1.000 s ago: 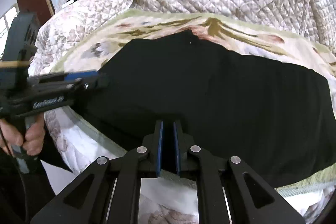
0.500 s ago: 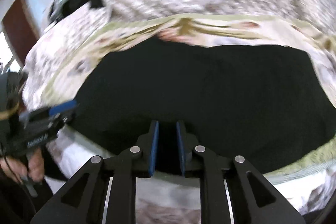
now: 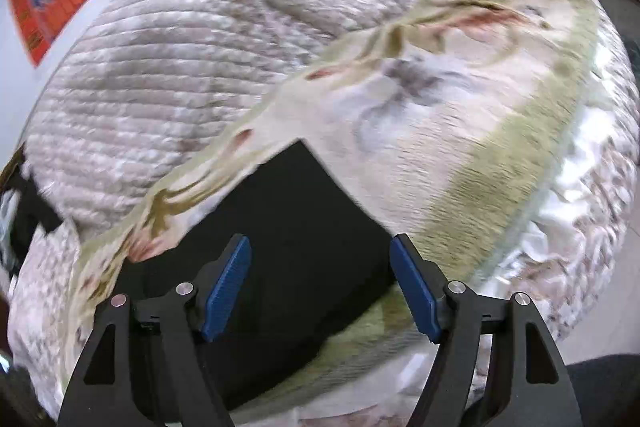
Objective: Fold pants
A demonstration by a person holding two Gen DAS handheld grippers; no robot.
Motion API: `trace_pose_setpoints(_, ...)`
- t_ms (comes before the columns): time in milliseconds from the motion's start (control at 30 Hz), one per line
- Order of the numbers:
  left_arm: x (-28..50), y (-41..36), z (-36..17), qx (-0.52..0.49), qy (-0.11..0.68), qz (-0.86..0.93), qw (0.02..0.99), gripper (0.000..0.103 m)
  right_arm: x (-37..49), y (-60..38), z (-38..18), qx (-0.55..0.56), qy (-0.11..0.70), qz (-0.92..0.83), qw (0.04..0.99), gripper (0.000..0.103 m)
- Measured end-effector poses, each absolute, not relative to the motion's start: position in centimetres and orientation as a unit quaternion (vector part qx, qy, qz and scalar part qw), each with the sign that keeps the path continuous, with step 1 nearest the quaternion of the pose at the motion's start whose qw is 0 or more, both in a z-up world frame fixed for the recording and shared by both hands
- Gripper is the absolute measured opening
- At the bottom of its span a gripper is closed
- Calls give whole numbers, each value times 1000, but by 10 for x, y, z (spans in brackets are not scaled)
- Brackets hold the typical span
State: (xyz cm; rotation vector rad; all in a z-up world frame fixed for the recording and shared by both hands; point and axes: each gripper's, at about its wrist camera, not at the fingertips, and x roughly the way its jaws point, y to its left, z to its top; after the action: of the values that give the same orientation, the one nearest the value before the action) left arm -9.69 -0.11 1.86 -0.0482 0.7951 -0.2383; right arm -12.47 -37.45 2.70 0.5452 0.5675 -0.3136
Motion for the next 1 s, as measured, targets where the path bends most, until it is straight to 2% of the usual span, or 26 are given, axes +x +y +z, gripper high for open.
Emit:
trace_pose_setpoints(267,-97,-2,19,-22,386,-114,915,45,-118,-372,4,282,338,-146,886,73)
trace_pose_setpoints(600,-96,-2,19,-25,386,-115,915,46,-104,-376,15,317,286,-80,901,74)
trace_pose_setpoints(667,-96,-2,19,-26,387,-115,914,46,-86,-380,7,316,319,-88,889,74)
trace_pose_setpoints(733,-95,-2,20,-30,388,-117,914,46,-80,-384,3,332,326,-84,881,62)
trace_pose_setpoints(800,-96,-1,20,-35,388,-118,914,46,-83,-382,10,318,314,-84,891,29)
trace_pose_setpoints(833,-96,0,20,-37,388,-119,913,46,-85,-381,14,311,309,-84,895,24)
trace_pose_setpoints(1000,-95,6,25,-57,387,-120,912,46,-85,-378,30,321,296,-50,898,21)
